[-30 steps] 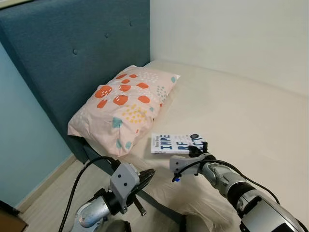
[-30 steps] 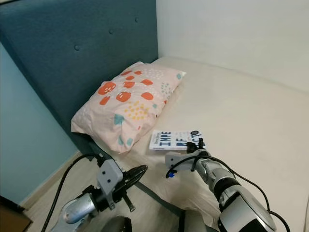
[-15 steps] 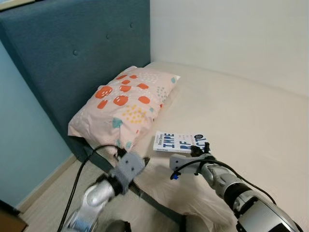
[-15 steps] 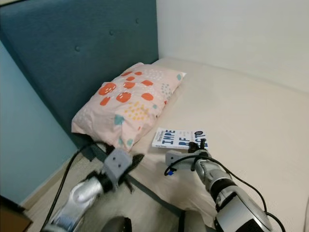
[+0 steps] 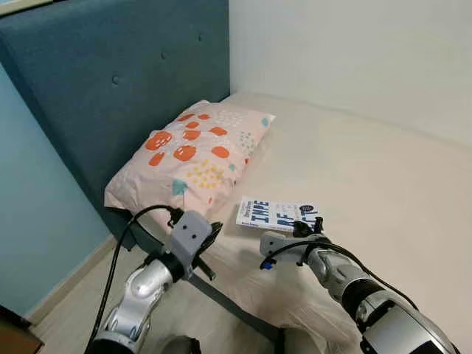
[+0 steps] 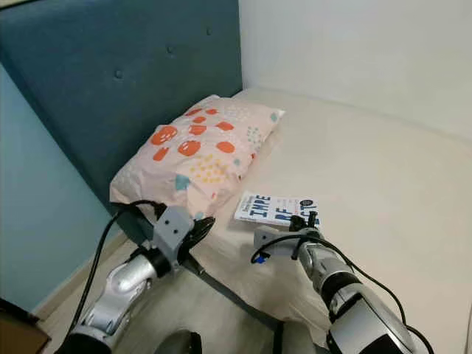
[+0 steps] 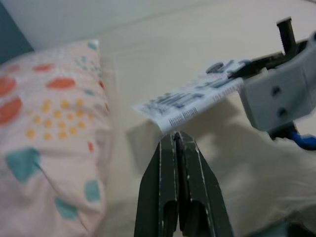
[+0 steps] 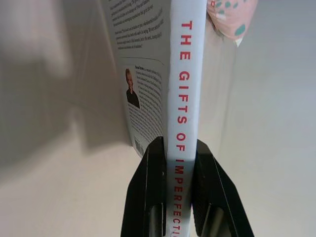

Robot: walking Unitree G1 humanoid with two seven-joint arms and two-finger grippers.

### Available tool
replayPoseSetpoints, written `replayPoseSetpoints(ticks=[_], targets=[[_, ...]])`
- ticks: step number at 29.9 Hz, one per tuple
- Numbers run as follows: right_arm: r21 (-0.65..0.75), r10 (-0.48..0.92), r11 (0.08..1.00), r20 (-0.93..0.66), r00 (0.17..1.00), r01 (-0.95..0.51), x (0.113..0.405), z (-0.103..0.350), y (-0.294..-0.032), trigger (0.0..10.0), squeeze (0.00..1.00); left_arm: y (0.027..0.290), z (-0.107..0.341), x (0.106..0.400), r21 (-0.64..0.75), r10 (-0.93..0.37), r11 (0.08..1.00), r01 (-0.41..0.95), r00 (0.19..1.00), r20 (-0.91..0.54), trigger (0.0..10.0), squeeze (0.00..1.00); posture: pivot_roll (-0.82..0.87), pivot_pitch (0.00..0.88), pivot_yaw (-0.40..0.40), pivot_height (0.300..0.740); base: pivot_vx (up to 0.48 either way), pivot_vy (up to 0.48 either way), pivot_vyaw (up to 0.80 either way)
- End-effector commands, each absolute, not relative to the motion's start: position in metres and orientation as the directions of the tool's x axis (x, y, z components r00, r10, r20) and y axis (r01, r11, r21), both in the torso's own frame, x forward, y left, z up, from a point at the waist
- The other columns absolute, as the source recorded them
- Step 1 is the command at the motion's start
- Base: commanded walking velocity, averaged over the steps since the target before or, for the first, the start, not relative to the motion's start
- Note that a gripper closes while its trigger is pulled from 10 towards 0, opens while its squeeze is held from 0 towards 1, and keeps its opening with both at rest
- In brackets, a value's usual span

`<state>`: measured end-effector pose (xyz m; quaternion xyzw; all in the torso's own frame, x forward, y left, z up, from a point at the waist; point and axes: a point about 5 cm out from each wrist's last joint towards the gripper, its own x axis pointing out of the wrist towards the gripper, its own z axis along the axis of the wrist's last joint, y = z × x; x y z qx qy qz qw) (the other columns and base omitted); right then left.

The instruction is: Clean up the room

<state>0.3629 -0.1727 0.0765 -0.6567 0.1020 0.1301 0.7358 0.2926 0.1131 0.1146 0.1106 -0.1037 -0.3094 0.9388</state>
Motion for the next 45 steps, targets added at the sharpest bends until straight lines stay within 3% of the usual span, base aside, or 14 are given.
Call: replayPoseSetpoints(ticks=[1, 6, 12, 23, 31, 45], targets=[[-0.935, 0.042, 0.150, -0.319, 0.947, -0.322, 0.364, 0.079, -0.174, 10.0, 0.00, 0.111, 0.114, 0.283, 0.205, -0.628, 0.775, 0.597, 0.764, 0.150, 10.0, 0.00, 0.03, 0.180, -0.019, 0.607, 0.000, 0.000, 0.00], [-0.917, 0.026, 0.224, -0.332, 0.943, -0.329, 0.364, 0.077, -0.176, 10.0, 0.00, 0.102, 0.114, 0.274, 0.124, -0.668, 0.744, 0.657, 0.727, 0.158, 10.0, 0.00, 0.03, 0.182, -0.032, 0.602, 0.000, 0.000, 0.00], [-0.924, 0.029, 0.210, -0.322, 0.946, -0.321, 0.365, 0.080, -0.174, 10.0, 0.00, 0.098, 0.111, 0.272, 0.107, -0.675, 0.737, 0.667, 0.721, 0.158, 10.0, 0.00, 0.02, 0.191, -0.041, 0.602, 0.000, 0.000, 0.00], [-0.928, 0.022, 0.223, -0.301, 0.953, -0.298, 0.373, 0.091, -0.168, 10.0, 0.00, 0.107, 0.117, 0.274, 0.155, -0.665, 0.747, 0.647, 0.732, 0.148, 10.0, 0.00, 0.04, 0.244, -0.054, 0.587, 0.000, 0.000, 0.00], [-0.934, 0.036, 0.177, -0.311, 0.950, -0.312, 0.378, 0.099, -0.161, 10.0, 0.00, 0.110, 0.119, 0.272, 0.198, -0.674, 0.736, 0.647, 0.727, 0.133, 10.0, 0.00, 0.04, 0.299, -0.065, 0.587, 0.000, 0.000, 0.00], [-0.928, 0.093, 0.180, -0.315, 0.944, -0.328, 0.391, 0.120, -0.129, 10.0, 0.00, 0.117, 0.131, 0.265, 0.269, -0.697, 0.710, 0.651, 0.705, 0.134, 10.0, 0.00, 0.04, 0.358, -0.102, 0.587, 0.000, 0.000, 0.00]])
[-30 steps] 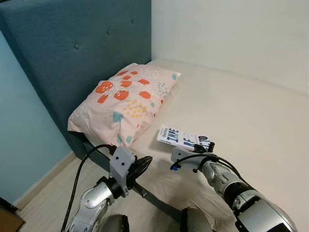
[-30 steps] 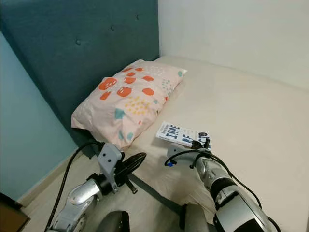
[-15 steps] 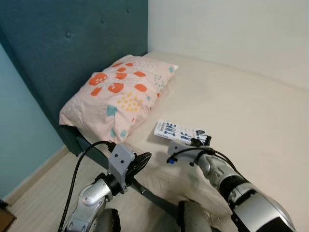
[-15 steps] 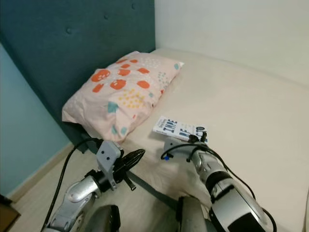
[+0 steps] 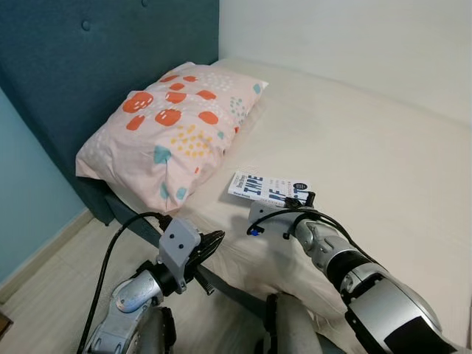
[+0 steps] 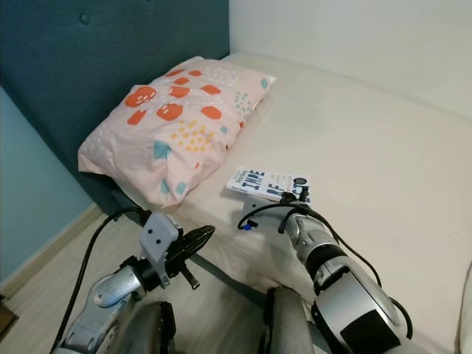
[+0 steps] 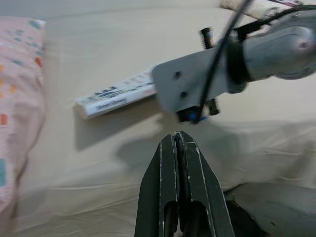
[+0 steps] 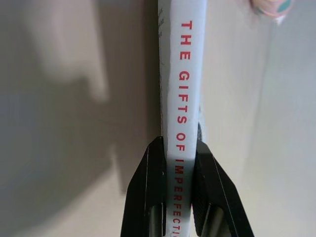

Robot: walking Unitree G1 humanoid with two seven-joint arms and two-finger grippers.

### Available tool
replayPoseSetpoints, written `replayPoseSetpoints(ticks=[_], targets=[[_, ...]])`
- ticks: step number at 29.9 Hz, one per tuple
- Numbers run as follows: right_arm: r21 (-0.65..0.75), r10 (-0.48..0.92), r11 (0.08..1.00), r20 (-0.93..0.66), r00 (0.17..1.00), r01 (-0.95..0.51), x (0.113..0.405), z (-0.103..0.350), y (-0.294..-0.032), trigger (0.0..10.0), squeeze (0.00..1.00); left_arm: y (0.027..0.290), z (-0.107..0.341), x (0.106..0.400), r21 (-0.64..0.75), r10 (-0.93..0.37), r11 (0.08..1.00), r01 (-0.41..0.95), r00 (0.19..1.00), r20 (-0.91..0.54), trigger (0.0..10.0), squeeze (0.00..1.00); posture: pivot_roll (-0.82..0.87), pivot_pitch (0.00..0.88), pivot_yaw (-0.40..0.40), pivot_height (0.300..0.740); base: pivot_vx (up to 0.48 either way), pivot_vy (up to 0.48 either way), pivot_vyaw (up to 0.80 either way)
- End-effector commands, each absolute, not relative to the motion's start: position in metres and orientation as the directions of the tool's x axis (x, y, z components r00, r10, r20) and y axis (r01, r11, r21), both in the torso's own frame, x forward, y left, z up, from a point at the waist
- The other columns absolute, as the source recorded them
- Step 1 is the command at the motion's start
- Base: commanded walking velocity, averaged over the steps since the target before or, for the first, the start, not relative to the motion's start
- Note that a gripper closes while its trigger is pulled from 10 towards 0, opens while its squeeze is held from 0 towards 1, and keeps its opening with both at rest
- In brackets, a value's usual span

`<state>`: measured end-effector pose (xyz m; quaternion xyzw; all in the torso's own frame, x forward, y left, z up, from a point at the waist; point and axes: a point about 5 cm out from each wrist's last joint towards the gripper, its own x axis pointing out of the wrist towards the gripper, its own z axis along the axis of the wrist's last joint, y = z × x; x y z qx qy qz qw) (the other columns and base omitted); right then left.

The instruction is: Clean up the room

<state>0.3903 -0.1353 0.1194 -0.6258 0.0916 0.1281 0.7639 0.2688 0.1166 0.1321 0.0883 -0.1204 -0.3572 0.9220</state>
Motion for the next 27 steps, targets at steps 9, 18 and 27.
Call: replayPoseSetpoints(ticks=[9, 18, 27], targets=[[-0.845, 0.128, 0.363, -0.372, 0.919, -0.393, 0.388, 0.117, -0.104, 10.0, 0.00, 0.117, 0.134, 0.265, 0.286, -0.706, 0.699, 0.656, 0.696, 0.131, 10.0, 0.00, 0.04, 0.353, -0.103, 0.587, 0.000, 0.000, 0.00], [-0.615, 0.180, 0.611, -0.506, 0.843, -0.499, 0.374, 0.097, -0.071, 10.0, 0.00, 0.117, 0.135, 0.263, 0.292, -0.728, 0.674, 0.678, 0.676, 0.113, 10.0, 0.00, 0.04, 0.347, -0.102, 0.587, 0.000, 0.000, 0.00], [-0.693, 0.096, 0.508, -0.546, 0.833, -0.512, 0.373, 0.091, -0.086, 10.0, 0.00, 0.114, 0.133, 0.264, 0.288, -0.743, 0.659, 0.695, 0.662, 0.101, 10.0, 0.00, 0.04, 0.348, -0.100, 0.587, 0.000, 0.000, 0.00]])
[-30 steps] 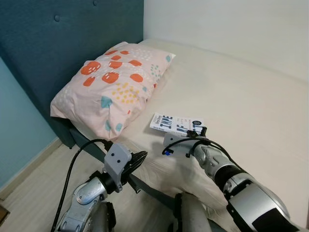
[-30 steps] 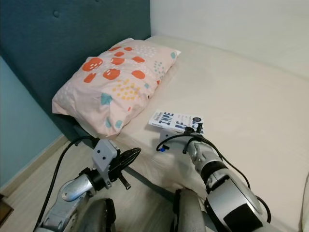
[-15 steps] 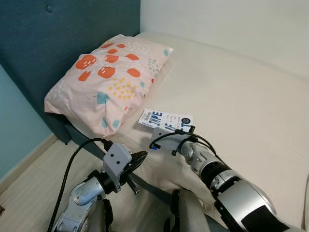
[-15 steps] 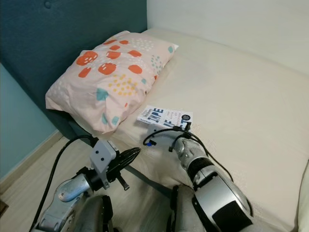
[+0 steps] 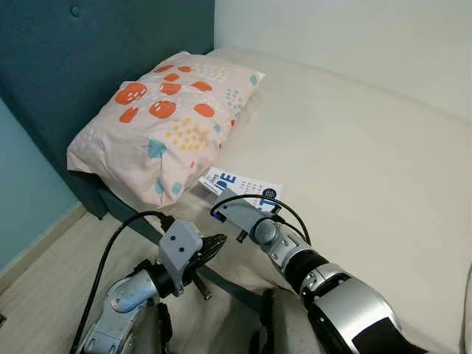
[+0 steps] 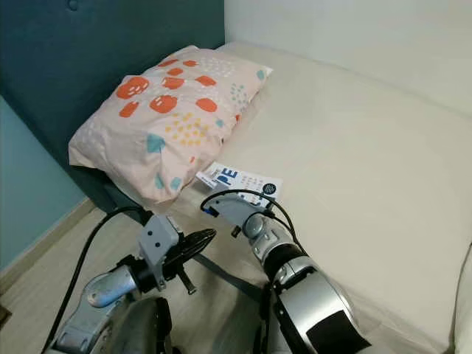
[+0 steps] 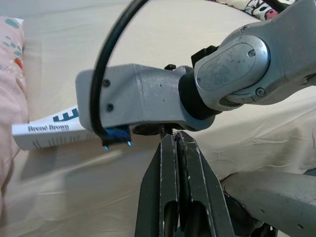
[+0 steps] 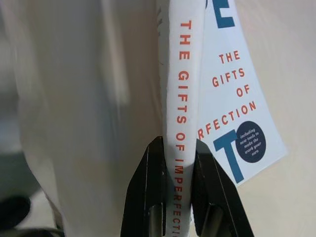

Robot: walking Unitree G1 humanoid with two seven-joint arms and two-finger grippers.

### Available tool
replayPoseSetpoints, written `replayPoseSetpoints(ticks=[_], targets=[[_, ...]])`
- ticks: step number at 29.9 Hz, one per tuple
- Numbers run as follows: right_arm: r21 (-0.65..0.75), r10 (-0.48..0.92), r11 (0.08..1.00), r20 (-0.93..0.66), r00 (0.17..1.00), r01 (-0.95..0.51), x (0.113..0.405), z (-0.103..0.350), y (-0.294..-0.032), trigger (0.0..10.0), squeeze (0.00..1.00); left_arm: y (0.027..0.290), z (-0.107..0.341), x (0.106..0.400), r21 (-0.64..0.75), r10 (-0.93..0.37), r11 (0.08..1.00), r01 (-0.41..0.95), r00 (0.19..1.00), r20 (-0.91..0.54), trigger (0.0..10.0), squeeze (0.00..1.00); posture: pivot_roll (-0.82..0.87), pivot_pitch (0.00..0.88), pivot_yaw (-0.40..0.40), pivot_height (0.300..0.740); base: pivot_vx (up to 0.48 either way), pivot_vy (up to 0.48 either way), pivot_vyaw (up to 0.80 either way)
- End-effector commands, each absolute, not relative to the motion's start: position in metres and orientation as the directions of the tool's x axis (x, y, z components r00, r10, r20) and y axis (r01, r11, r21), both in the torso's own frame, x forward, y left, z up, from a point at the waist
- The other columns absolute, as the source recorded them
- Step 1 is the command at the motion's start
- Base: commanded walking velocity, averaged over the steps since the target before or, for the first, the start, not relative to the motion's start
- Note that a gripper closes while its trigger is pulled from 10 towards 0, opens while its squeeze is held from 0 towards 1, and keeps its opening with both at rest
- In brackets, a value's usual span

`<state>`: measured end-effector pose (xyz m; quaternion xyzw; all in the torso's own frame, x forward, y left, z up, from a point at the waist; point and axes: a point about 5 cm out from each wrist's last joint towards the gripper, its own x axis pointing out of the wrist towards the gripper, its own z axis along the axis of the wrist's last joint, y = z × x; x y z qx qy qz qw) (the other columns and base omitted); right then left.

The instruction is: Clean up the room

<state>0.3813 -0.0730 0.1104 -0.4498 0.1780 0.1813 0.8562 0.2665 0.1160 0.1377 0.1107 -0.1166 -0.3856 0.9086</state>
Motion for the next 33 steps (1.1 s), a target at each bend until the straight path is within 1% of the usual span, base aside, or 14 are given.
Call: replayPoseSetpoints(ticks=[1, 5, 12, 17, 18, 19, 21, 22, 24, 25, 26, 27, 28, 33], targets=[[-0.709, 0.076, 0.492, -0.544, 0.836, -0.506, 0.374, 0.091, -0.090, 10.0, 0.00, 0.113, 0.133, 0.264, 0.286, -0.743, 0.658, 0.696, 0.661, 0.101, 10.0, 0.00, 0.04, 0.348, -0.099, 0.587, 0.000, 0.000, 0.00], [-0.740, 0.032, 0.459, -0.539, 0.842, -0.491, 0.375, 0.092, -0.100, 10.0, 0.00, 0.113, 0.133, 0.263, 0.288, -0.749, 0.652, 0.701, 0.656, 0.098, 10.0, 0.00, 0.03, 0.347, -0.097, 0.587, 0.000, 0.000, 0.00], [-0.755, 0.016, 0.442, -0.534, 0.846, -0.484, 0.376, 0.094, -0.103, 10.0, 0.00, 0.112, 0.133, 0.263, 0.290, -0.753, 0.647, 0.705, 0.651, 0.095, 10.0, 0.00, 0.03, 0.348, -0.097, 0.587, 0.000, 0.000, 0.00], [-0.727, 0.017, 0.500, -0.535, 0.845, -0.470, 0.376, 0.095, -0.100, 10.0, 0.00, 0.112, 0.134, 0.264, 0.296, -0.756, 0.643, 0.706, 0.648, 0.093, 10.0, 0.00, 0.04, 0.341, -0.097, 0.587, 0.000, 0.000, 0.00], [-0.712, 0.019, 0.529, -0.534, 0.845, -0.462, 0.376, 0.095, -0.098, 10.0, 0.04, 0.113, 0.134, 0.265, 0.299, -0.756, 0.642, 0.706, 0.648, 0.093, 10.0, 0.00, 0.04, 0.339, -0.097, 0.587, 0.000, 0.000, 0.00], [-0.700, 0.020, 0.552, -0.533, 0.846, -0.453, 0.376, 0.095, -0.097, 10.0, 0.48, 0.113, 0.134, 0.265, 0.302, -0.757, 0.640, 0.706, 0.647, 0.092, 10.0, 0.00, 0.04, 0.336, -0.096, 0.587, 0.000, 0.000, 0.00], [-0.700, 0.020, 0.552, -0.533, 0.846, -0.453, 0.376, 0.095, -0.097, 10.0, 0.48, 0.113, 0.134, 0.265, 0.302, -0.757, 0.640, 0.706, 0.647, 0.092, 10.0, 0.00, 0.04, 0.336, -0.096, 0.587, 0.000, 0.000, 0.00], [-0.690, 0.020, 0.572, -0.530, 0.848, -0.444, 0.376, 0.095, -0.096, 10.0, 1.00, 0.114, 0.135, 0.266, 0.306, -0.757, 0.640, 0.705, 0.647, 0.092, 10.0, 0.00, 0.04, 0.336, -0.096, 0.587, 0.000, 0.000, 0.00], [-0.691, 0.020, 0.574, -0.523, 0.852, -0.438, 0.377, 0.096, -0.095, 10.0, 1.00, 0.115, 0.135, 0.267, 0.308, -0.757, 0.639, 0.704, 0.647, 0.091, 10.0, 0.00, 0.04, 0.335, -0.097, 0.587, 0.000, 0.000, 0.00], [-0.688, 0.023, 0.582, -0.519, 0.854, -0.434, 0.377, 0.097, -0.094, 10.0, 0.53, 0.115, 0.135, 0.267, 0.311, -0.757, 0.639, 0.703, 0.648, 0.090, 10.0, 0.00, 0.04, 0.333, -0.097, 0.587, 0.000, 0.000, 0.00], [-0.684, 0.026, 0.588, -0.517, 0.855, -0.432, 0.377, 0.097, -0.093, 10.0, 0.42, 0.116, 0.135, 0.267, 0.313, -0.756, 0.639, 0.703, 0.648, 0.089, 10.0, 0.00, 0.04, 0.333, -0.097, 0.587, 0.000, 0.000, 0.00], [-0.684, 0.026, 0.588, -0.517, 0.855, -0.432, 0.377, 0.097, -0.093, 10.0, 0.42, 0.116, 0.135, 0.267, 0.313, -0.756, 0.639, 0.703, 0.648, 0.089, 10.0, 0.00, 0.04, 0.333, -0.097, 0.587, 0.000, 0.000, 0.00], [-0.685, 0.029, 0.588, -0.514, 0.857, -0.430, 0.378, 0.098, -0.093, 10.0, 0.00, 0.117, 0.135, 0.268, 0.314, -0.756, 0.640, 0.702, 0.649, 0.089, 10.0, 0.00, 0.05, 0.331, -0.098, 0.587, 0.000, 0.000, 0.00], [-0.683, 0.030, 0.596, -0.507, 0.862, -0.422, 0.378, 0.100, -0.091, 10.0, 0.00, 0.119, 0.135, 0.268, 0.318, -0.753, 0.641, 0.698, 0.652, 0.087, 10.0, 0.00, 0.05, 0.325, -0.099, 0.587, 0.000, 0.000, 0.00]])
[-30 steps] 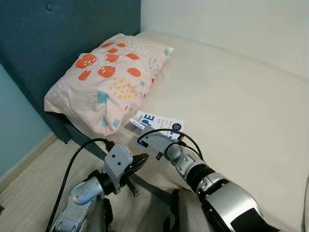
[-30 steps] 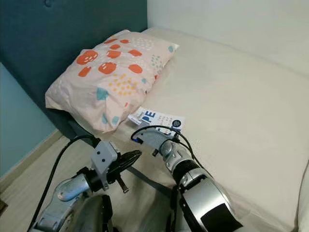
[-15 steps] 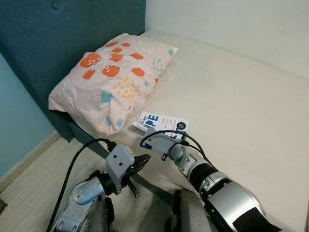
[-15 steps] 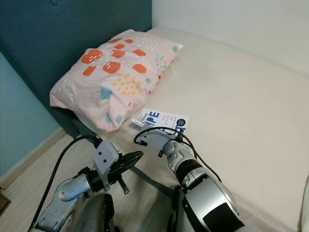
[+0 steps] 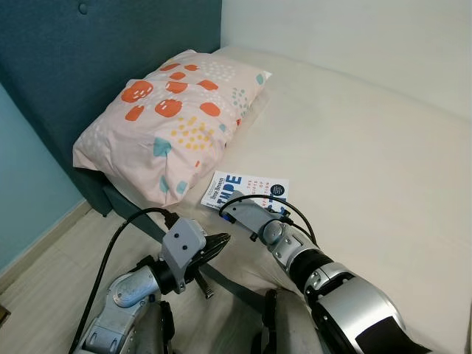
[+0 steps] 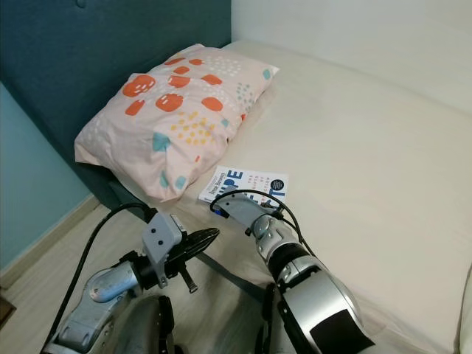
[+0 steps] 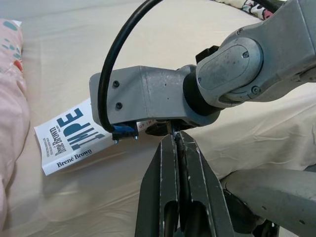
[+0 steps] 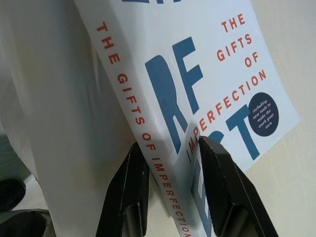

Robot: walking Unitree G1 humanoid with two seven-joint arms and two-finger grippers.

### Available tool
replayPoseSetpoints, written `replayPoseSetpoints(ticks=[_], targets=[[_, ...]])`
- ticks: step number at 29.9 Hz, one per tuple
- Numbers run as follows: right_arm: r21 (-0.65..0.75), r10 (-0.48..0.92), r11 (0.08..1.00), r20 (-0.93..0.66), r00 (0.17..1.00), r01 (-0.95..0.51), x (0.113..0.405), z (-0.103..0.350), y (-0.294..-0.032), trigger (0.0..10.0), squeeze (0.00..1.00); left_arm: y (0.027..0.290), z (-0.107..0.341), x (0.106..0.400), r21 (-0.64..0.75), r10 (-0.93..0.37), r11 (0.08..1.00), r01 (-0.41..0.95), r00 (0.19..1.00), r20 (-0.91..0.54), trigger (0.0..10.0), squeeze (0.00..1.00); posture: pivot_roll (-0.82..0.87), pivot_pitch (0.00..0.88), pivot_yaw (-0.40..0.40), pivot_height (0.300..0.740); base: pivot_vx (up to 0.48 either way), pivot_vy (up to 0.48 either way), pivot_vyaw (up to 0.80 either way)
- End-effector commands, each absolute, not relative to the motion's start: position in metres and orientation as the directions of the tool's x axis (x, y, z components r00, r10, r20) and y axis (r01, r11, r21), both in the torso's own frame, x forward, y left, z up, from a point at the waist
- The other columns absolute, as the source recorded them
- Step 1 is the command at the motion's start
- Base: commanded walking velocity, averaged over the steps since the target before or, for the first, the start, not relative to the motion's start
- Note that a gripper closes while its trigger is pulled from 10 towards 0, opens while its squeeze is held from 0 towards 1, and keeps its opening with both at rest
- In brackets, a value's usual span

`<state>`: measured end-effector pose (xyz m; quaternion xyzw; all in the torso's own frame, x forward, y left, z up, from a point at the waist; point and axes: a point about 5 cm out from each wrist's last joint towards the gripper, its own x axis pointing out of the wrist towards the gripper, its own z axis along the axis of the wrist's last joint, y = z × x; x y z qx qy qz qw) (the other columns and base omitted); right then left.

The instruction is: Clean up the room

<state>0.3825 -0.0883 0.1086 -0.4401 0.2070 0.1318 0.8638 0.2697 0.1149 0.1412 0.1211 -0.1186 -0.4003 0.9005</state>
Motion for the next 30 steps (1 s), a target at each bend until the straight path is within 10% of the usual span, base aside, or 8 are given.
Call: replayPoseSetpoints(ticks=[1, 18, 30], targets=[[-0.682, 0.029, 0.600, -0.503, 0.864, -0.418, 0.378, 0.100, -0.090, 10.0, 0.00, 0.119, 0.135, 0.268, 0.319, -0.752, 0.642, 0.697, 0.653, 0.086, 10.0, 0.00, 0.05, 0.325, -0.099, 0.587, 0.000, 0.000, 0.00], [-0.484, 0.174, 0.748, -0.518, 0.838, -0.455, 0.374, 0.114, -0.038, 10.0, 0.00, 0.129, 0.137, 0.273, 0.345, -0.746, 0.642, 0.685, 0.663, 0.072, 10.0, 0.00, 0.04, 0.282, -0.084, 0.587, 0.000, 0.000, 0.00], [-0.526, 0.111, 0.731, -0.537, 0.836, -0.435, 0.373, 0.101, -0.058, 10.0, 0.00, 0.117, 0.130, 0.264, 0.318, -0.770, 0.619, 0.718, 0.635, 0.067, 10.0, 0.00, 0.04, 0.284, -0.083, 0.587, 0.000, 0.000, 0.00]])
